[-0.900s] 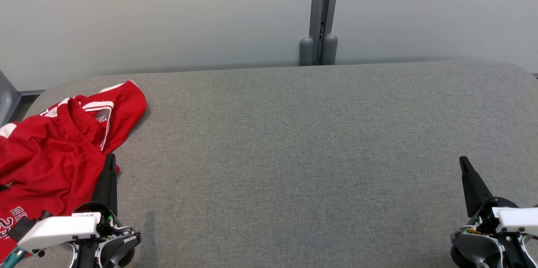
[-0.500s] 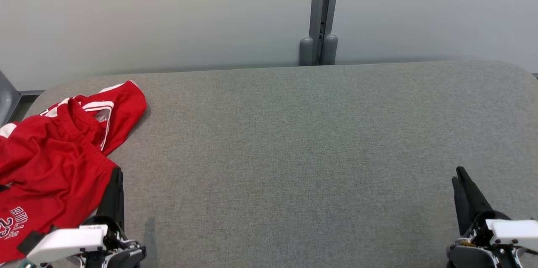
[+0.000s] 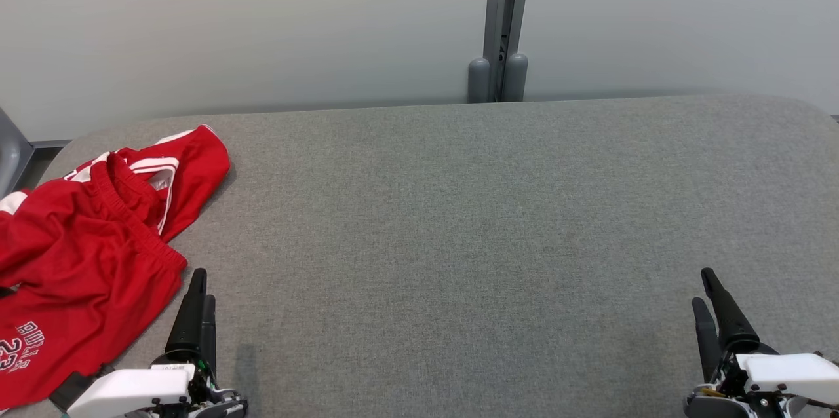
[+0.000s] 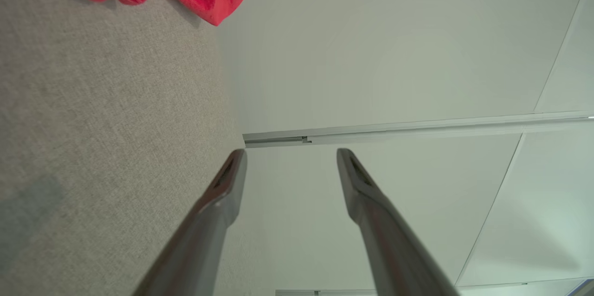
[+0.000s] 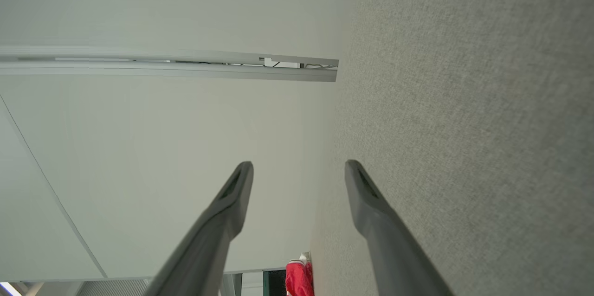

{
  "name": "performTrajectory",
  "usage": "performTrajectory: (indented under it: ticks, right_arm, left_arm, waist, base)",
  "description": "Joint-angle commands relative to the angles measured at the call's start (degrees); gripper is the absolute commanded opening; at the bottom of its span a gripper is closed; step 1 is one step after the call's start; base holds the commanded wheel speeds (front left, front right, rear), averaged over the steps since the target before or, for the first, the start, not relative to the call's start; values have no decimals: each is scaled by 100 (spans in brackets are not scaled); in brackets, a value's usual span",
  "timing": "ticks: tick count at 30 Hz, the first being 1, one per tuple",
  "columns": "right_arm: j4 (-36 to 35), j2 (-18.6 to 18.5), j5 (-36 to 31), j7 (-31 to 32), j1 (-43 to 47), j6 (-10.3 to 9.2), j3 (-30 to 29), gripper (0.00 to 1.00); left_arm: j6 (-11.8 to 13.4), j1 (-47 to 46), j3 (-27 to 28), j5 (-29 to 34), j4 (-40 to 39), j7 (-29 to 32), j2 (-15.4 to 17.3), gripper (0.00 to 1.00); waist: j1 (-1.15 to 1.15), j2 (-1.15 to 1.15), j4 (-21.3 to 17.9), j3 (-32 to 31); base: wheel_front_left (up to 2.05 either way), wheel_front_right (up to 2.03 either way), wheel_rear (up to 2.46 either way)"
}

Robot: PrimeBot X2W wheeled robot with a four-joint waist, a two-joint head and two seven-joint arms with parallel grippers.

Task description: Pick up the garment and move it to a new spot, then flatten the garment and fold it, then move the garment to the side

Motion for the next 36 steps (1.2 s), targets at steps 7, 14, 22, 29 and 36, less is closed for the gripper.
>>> performTrajectory:
  ticks: [7,14,22,29,36]
  right_arm:
    - [-197,-72,-1025,-241,-165,19,23,100]
    - [-356,-83,-2279,-408,-169,21,66,100]
    - [-482,-94,-3471,-585,-134,23,181,100]
    - [-485,-104,-4322,-729,-113,24,257,100]
    - [-444,-110,-4927,-845,-129,25,291,100]
  left_arm:
    - [15,-229,-130,595,-47,-216,72,100]
    - [117,-274,-178,1424,-4,-384,81,100]
    - [249,-295,-265,2338,80,-559,90,100]
    - [326,-323,-340,3087,141,-700,101,100]
    - [343,-330,-387,3673,217,-813,120,100]
  waist:
    - [0,0,9,1]
    - [0,0,14,0]
    - [0,0,16,-11]
    - [0,0,20,-19]
    - [0,0,19,-27]
  base:
    - [0,0,0]
    - [0,0,0]
    - [0,0,0]
    - [0,0,0]
    - [0,0,0]
